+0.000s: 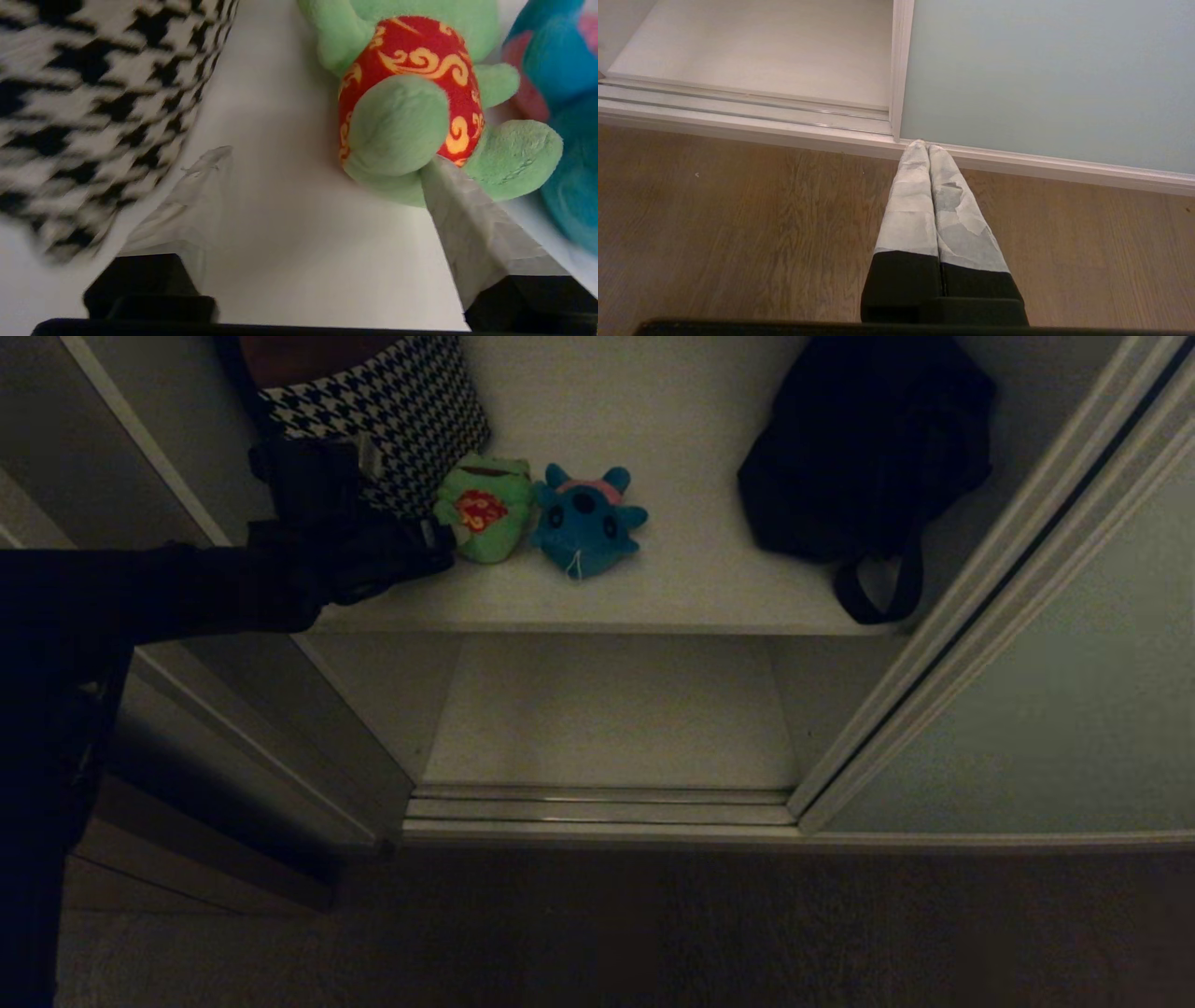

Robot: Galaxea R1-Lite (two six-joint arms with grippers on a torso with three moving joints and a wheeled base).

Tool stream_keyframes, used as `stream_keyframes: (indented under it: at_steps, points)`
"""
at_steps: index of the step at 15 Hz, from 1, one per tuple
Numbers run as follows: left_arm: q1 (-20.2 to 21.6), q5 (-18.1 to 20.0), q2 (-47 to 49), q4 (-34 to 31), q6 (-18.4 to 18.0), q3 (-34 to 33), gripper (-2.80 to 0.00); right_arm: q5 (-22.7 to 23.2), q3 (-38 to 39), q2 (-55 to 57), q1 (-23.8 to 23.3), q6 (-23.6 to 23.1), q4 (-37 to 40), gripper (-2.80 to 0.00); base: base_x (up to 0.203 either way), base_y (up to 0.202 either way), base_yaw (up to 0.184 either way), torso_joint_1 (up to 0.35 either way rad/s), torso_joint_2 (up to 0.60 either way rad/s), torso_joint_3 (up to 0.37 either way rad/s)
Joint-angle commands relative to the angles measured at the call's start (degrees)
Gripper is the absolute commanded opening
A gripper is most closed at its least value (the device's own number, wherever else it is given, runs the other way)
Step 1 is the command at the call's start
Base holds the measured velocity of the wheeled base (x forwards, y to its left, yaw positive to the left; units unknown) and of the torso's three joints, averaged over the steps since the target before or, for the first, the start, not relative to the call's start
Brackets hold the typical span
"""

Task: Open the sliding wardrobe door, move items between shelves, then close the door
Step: Place the green doll on the lower shelf

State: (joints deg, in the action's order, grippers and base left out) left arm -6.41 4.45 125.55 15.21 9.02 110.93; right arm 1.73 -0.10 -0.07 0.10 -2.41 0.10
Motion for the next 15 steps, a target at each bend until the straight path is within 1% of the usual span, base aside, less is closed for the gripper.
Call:
stream_keyframes:
  at_steps: [1,3,4,5,7,13,14,15]
  points:
    - [-0.04,0.44,1.98,3.6,0.45,0.27,0.0,0.03,0.01,-0.01,-0.01,0.04,-0.01,-2.8,0.0,0.0,0.0,0.0,0.0,0.0]
    - [-0.5,0.87,2.2,7.51,0.82,0.4,0.0,0.03,0.01,-0.01,-0.01,-0.05,-0.01,-2.8,0.0,0.0,0.0,0.0,0.0,0.0]
    - [-0.53,1.44,2.25,8.69,1.78,0.42,0.0,0.03,0.01,-0.01,0.07,-0.02,-0.01,-2.8,0.0,0.0,0.0,0.0,0.0,0.0]
    - [-0.61,2.18,2.44,8.69,2.36,0.34,0.0,0.03,0.01,-0.01,0.02,-0.01,-0.01,-2.8,0.0,0.0,0.0,0.0,0.0,0.0]
    - [-1.22,2.4,2.68,8.63,3.36,0.34,0.0,0.03,0.01,-0.01,-0.01,-0.05,-0.01,-2.8,0.0,0.0,0.0,0.0,0.0,0.0]
    - [-1.31,3.11,3.91,9.46,3.35,0.51,0.0,0.03,0.01,-0.01,-0.01,-0.05,-0.01,-2.8,0.0,0.0,0.0,0.0,0.0,0.0]
    - [-1.24,3.15,3.92,10.35,3.58,0.51,-2.8,0.03,0.01,-0.01,-0.01,-0.05,-0.01,-2.8,0.0,0.0,0.0,0.0,0.0,0.0]
    - [-1.23,3.49,3.98,11.19,3.78,0.45,-2.8,0.03,0.01,-0.01,-0.01,-0.05,-0.01,-2.8,0.0,0.0,0.0,0.0,0.0,0.0]
